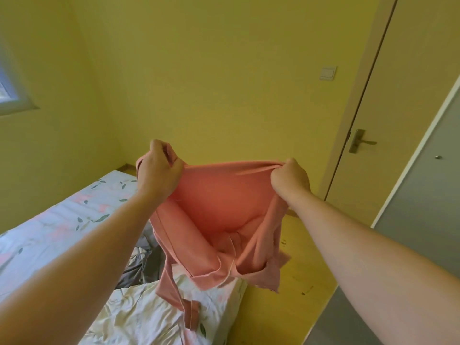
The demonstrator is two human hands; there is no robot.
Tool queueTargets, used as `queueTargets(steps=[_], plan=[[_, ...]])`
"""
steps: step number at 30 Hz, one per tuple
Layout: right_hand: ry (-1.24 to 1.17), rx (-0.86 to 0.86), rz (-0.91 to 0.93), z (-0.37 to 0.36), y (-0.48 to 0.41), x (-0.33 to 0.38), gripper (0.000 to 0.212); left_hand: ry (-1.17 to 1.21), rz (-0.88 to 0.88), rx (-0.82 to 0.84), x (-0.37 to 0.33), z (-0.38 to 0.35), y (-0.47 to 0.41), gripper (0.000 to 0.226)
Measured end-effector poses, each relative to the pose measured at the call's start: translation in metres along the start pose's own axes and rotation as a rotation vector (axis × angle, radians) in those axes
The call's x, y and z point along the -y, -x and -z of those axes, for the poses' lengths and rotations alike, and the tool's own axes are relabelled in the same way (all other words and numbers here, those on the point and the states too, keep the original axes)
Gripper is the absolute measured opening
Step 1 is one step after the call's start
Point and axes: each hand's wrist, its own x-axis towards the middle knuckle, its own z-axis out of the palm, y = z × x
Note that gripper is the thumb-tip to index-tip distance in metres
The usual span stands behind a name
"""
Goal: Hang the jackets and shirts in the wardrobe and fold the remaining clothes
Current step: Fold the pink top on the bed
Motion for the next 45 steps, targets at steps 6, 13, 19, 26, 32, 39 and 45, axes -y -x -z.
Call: queueTargets(steps=[6, 13, 19, 26, 32, 39, 45], plan=[[-0.008, 0.096, 0.186, 0.003, 0.011, 0.037, 0.031, 0.268, 0.318, 0.085, 0.009, 0.007, -0.019, 0.023], [0.048, 1.076, 0.304, -0.010, 0.047, 0.062, 0.022, 0.609, 0.483, 0.191, -0.045, 0.006, -0.032, 0.026], [-0.348, 0.591, 0.355, -0.013, 0.038, 0.065, 0.059, 0.910, 0.262, 0.595, -0.095, 0.030, -0.014, 0.032], [-0.543, 0.891, 0.235, -0.027, 0.039, 0.054, 0.022, 1.114, 0.289, 0.686, -0.096, 0.063, -0.024, 0.034], [-0.531, 0.856, 0.138, -0.017, 0.037, 0.053, 0.018, 0.734, 0.179, 0.803, -0.048, 0.077, -0.032, 0.031], [0.137, 0.710, 0.300, 0.009, 0.029, 0.068, 0.022, -0.564, -0.088, 1.350, 0.027, 0.041, 0.018, 0.030], [0.146, 0.795, 0.201, 0.038, 0.027, 0.057, 0.013, -0.527, 0.172, 1.305, 0.080, 0.017, 0.061, 0.037]])
